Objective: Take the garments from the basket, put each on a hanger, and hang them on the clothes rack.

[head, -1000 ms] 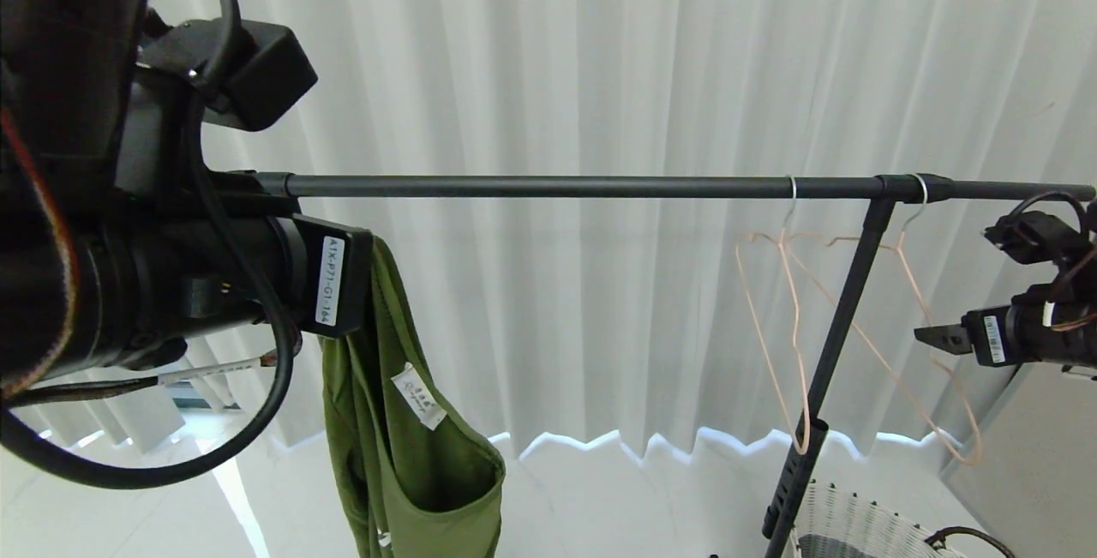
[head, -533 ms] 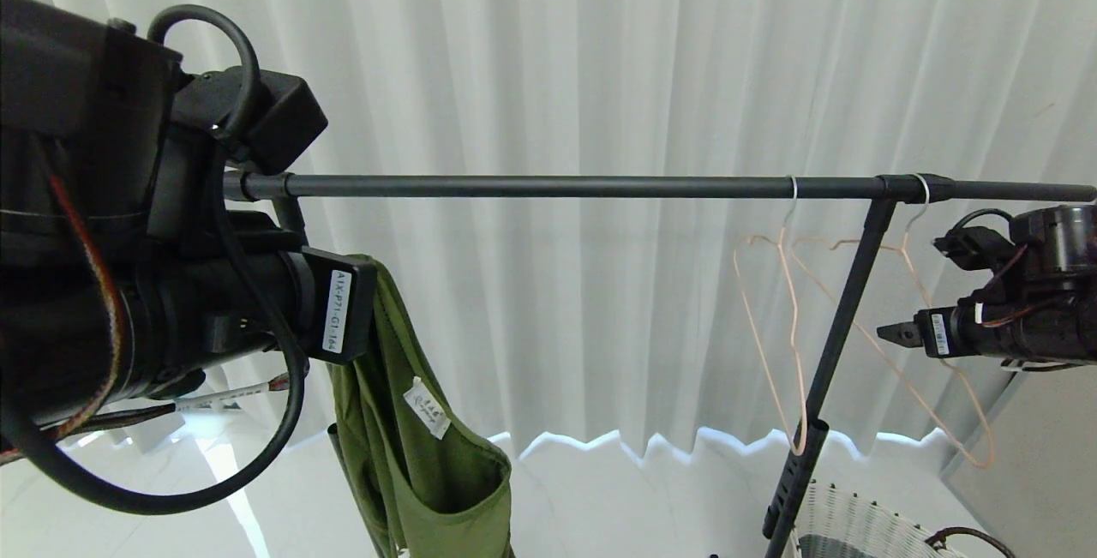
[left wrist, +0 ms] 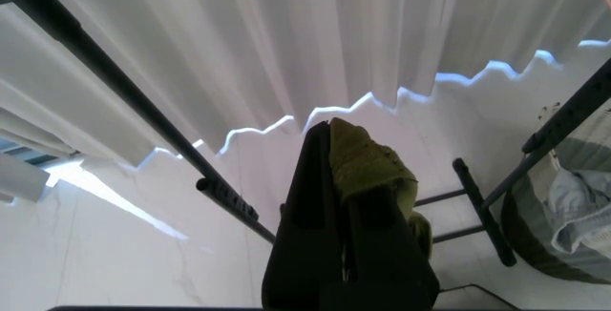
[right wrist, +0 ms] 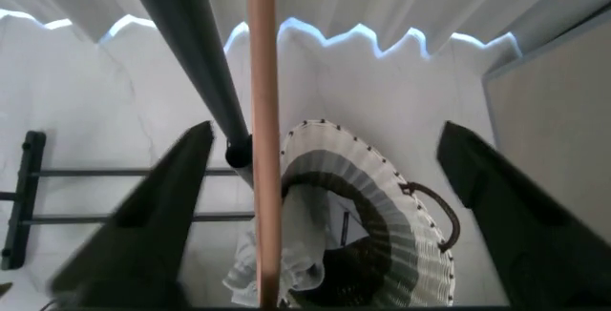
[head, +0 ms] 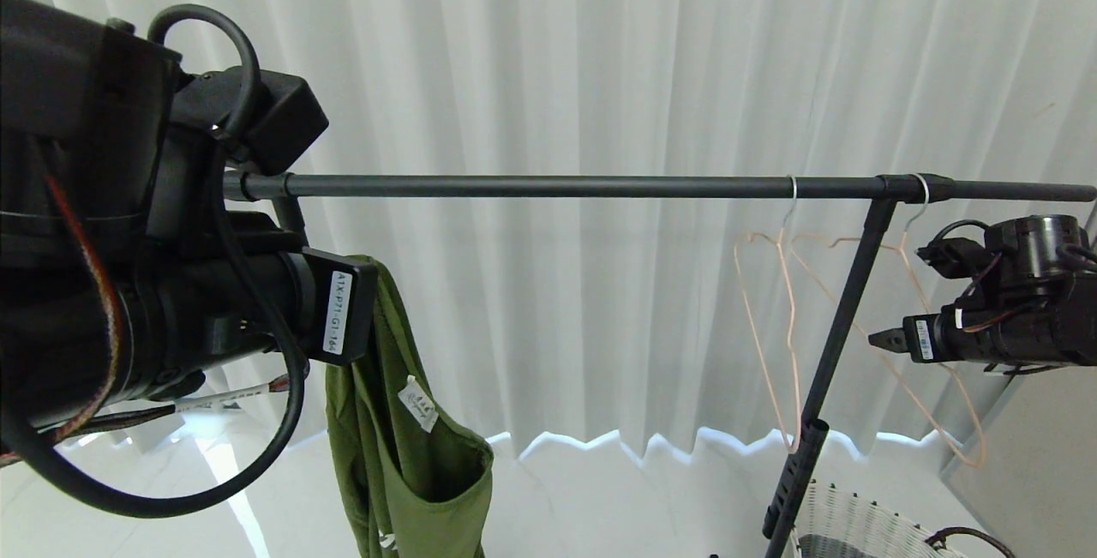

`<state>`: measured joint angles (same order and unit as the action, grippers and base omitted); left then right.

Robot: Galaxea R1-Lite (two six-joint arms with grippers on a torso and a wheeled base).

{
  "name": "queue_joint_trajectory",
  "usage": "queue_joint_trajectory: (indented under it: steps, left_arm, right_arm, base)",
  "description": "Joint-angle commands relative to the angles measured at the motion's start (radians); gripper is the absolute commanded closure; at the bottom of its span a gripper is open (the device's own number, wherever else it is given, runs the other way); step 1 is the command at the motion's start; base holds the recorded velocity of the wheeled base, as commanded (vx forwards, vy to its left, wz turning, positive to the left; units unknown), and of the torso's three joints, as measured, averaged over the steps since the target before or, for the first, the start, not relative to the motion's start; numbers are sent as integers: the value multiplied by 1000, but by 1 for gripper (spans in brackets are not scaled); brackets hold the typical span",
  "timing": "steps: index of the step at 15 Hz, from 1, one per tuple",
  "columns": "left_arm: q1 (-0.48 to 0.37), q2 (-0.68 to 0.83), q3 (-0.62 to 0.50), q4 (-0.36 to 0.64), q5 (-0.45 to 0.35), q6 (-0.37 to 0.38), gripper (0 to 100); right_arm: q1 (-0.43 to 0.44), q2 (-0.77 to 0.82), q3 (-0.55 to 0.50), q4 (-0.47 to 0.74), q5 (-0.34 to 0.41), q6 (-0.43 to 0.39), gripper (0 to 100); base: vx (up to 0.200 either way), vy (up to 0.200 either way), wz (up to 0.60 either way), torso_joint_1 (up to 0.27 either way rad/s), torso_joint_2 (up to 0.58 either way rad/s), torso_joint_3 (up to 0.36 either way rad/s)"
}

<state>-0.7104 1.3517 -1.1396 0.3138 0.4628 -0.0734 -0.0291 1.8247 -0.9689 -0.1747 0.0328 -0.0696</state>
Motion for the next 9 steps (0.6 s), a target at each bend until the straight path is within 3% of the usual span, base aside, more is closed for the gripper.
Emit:
queue_joint_trajectory:
  steps: [1, 9]
  left_arm:
    - [0, 0, -2, 1, 0, 0, 100]
    - [2, -13, 0, 1, 0, 1, 100]
  right_arm:
    - [0, 1, -1, 0, -1, 1, 100]
    - [0, -65, -1, 7, -1, 67, 100]
  base:
    - [0, 0, 0, 0, 0, 0]
    - [0, 0, 0, 0, 0, 0]
